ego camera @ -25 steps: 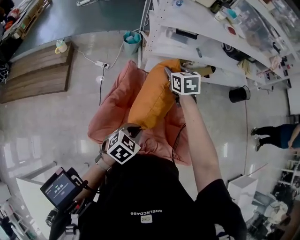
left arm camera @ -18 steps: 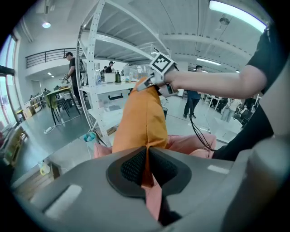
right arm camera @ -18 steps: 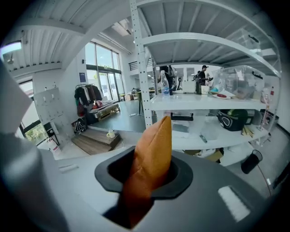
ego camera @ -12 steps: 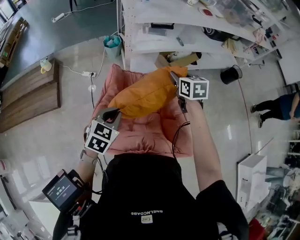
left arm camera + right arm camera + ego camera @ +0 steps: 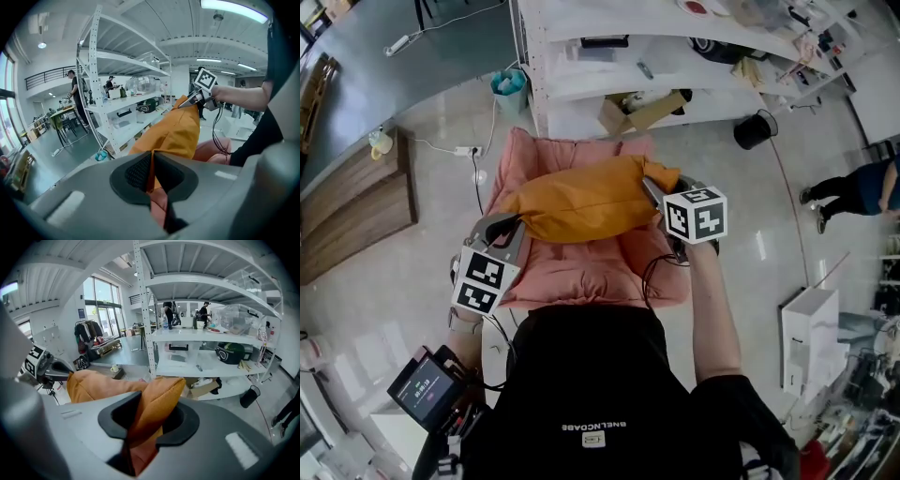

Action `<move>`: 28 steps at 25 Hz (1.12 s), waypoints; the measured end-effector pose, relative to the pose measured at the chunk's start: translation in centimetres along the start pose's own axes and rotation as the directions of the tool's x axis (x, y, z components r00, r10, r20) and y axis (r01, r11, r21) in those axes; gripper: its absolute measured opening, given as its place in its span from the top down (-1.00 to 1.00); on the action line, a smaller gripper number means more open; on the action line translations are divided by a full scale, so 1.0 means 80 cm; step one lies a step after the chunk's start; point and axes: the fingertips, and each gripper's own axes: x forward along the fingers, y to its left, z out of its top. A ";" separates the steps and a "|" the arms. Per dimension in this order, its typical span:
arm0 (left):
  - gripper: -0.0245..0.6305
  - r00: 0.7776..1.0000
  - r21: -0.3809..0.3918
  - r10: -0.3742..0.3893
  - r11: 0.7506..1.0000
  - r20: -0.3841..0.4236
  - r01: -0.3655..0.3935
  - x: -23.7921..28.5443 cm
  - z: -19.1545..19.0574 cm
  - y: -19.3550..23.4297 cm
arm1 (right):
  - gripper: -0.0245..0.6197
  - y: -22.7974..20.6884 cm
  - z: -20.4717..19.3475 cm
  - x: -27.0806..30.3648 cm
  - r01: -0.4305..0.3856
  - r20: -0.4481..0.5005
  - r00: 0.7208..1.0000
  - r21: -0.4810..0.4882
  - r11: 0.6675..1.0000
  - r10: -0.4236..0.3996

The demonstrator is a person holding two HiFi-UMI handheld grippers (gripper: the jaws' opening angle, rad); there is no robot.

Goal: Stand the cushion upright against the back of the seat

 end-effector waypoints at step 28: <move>0.82 0.959 0.055 -0.160 0.983 -0.235 0.178 -0.036 -0.056 -0.063 | 0.57 0.071 -0.172 -0.081 -0.115 -0.160 0.975 0.242 0.963 0.157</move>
